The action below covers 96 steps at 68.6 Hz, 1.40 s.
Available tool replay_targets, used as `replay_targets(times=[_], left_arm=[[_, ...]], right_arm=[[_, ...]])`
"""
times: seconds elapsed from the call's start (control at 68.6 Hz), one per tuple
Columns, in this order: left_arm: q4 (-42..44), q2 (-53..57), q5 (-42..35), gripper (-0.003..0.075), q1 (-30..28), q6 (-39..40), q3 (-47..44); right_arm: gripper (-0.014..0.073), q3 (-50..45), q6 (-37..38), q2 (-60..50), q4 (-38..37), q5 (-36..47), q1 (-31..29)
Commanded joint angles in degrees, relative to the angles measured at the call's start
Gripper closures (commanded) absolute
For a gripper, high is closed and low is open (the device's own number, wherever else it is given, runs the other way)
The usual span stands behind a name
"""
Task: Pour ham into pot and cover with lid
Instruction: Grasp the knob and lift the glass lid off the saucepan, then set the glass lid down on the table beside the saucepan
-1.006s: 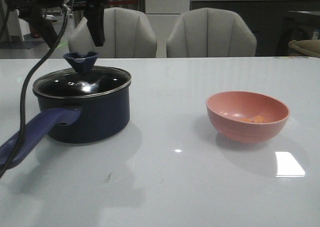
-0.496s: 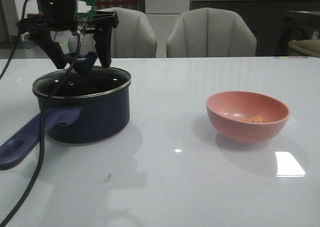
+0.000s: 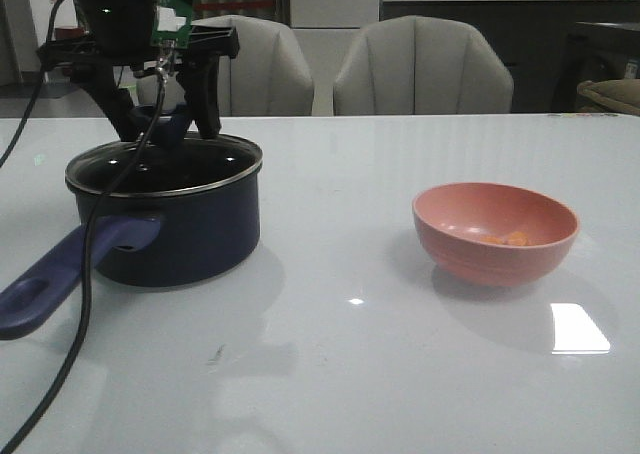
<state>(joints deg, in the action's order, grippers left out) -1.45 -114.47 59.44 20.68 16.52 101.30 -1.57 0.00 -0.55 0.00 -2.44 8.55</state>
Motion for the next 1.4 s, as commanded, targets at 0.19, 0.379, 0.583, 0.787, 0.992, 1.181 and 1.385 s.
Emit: replay_targets(times=[0.19,0.379,0.583,0.787,0.992,1.181,1.385], left_arm=[[-0.6,4.7,-1.7,0.0369,0.5,0.8,1.8],[-0.6,8.0,-2.5,0.0369,0.5,-0.9,1.8],[0.6,11.8,-1.9,0.0369,0.5,-3.8,1.8],[7.5,16.2,0.7,0.0369,-2.7,-3.9,0.9],[7.4,20.5,0.5,0.0369,-12.9,-8.4,-5.3],[1.1,22.2,-5.0,0.0369,-25.3,-11.4,-14.4],[-2.2,22.0,-13.8,0.0369,-29.7,-15.9,-25.2]], right_arm=[[0.0435,0.3,0.0,-1.2,-0.7,4.3,-0.3],[0.0435,0.3,0.0,-1.2,-0.7,4.3,-0.3],[0.0435,0.3,0.0,-1.2,-0.7,4.3,-0.3],[0.0435,0.3,0.0,-1.2,-0.7,4.3,-0.3],[0.0435,0.3,0.0,-1.2,-0.7,4.3,-0.3],[0.0435,0.3,0.0,-1.2,-0.7,4.3,-0.3],[0.0435,0.3,0.0,-1.2,-0.7,4.3,-0.3]])
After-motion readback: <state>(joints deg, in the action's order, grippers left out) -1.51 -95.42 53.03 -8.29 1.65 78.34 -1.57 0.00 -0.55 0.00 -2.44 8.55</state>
